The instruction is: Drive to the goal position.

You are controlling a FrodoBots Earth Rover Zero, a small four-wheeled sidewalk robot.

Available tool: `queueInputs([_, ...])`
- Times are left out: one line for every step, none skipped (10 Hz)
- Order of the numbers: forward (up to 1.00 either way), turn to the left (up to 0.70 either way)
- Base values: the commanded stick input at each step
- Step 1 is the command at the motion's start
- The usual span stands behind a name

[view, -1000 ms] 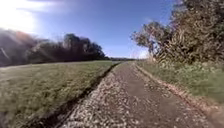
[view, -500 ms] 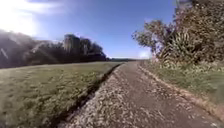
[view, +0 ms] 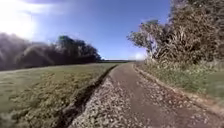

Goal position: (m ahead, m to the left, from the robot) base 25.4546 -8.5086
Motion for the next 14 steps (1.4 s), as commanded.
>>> queueInputs([0.85,0.0])
queueInputs([0.85,0.0])
queueInputs([0.85,0.0])
queueInputs([0.85,0.0])
queueInputs([0.85,0.0])
queueInputs([0.85,0.0])
queueInputs([0.85,0.0])
queueInputs([0.85,0.0])
queueInputs([0.85,0.0])
queueInputs([0.85,0.0])
queueInputs([0.85,0.0])
queueInputs([0.85,0.0])
queueInputs([0.85,0.0])
queueInputs([0.85,0.0])
